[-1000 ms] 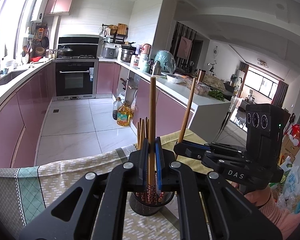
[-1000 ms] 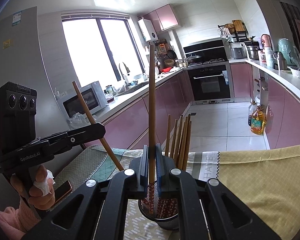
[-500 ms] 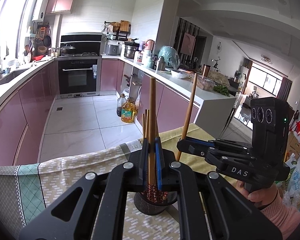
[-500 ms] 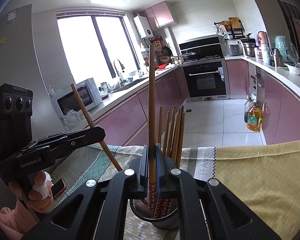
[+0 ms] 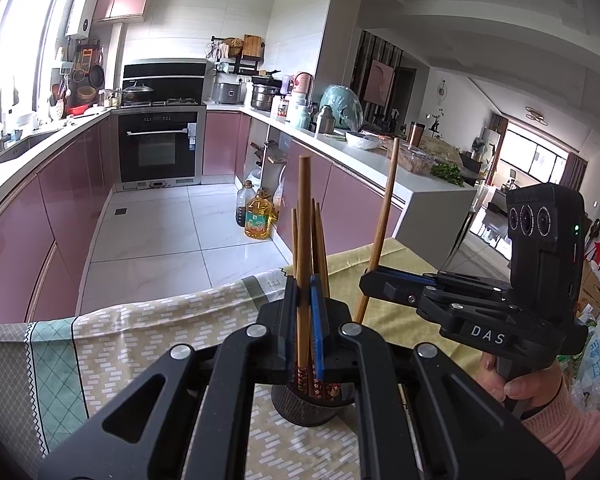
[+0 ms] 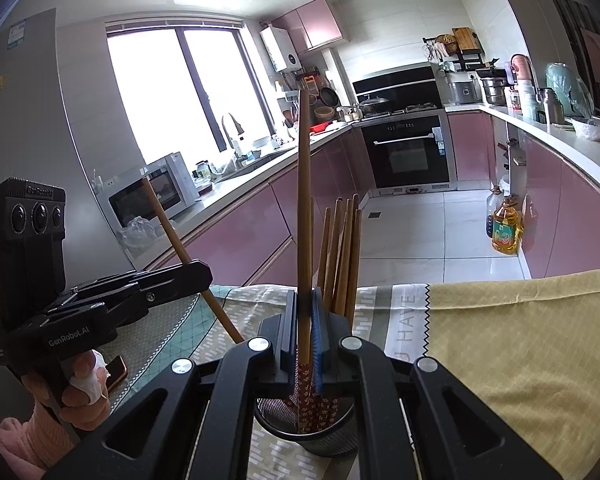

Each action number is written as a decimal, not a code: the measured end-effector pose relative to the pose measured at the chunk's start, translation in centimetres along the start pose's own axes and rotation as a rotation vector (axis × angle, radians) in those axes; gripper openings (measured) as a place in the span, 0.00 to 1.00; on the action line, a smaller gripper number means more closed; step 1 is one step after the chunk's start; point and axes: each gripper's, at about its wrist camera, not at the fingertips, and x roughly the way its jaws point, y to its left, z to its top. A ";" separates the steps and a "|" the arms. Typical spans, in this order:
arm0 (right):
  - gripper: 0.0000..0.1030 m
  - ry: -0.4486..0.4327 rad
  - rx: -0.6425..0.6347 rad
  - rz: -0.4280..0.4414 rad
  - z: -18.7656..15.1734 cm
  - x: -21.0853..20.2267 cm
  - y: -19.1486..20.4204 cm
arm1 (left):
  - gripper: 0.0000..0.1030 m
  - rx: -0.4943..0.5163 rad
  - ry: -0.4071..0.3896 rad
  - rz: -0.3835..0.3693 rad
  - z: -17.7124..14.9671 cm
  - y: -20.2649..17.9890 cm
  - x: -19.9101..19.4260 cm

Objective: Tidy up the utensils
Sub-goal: 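Push both held chopsticks down into the mesh cup among the others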

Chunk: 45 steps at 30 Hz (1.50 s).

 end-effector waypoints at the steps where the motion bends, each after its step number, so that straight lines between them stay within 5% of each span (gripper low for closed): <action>1: 0.06 0.001 0.001 0.000 0.0 0.0 0.0 | 0.07 0.002 0.002 0.002 -0.1 0.0 0.1; 45: 0.06 0.085 0.025 -0.005 -2.2 2.6 -1.3 | 0.07 0.030 0.101 0.003 -1.2 0.3 3.4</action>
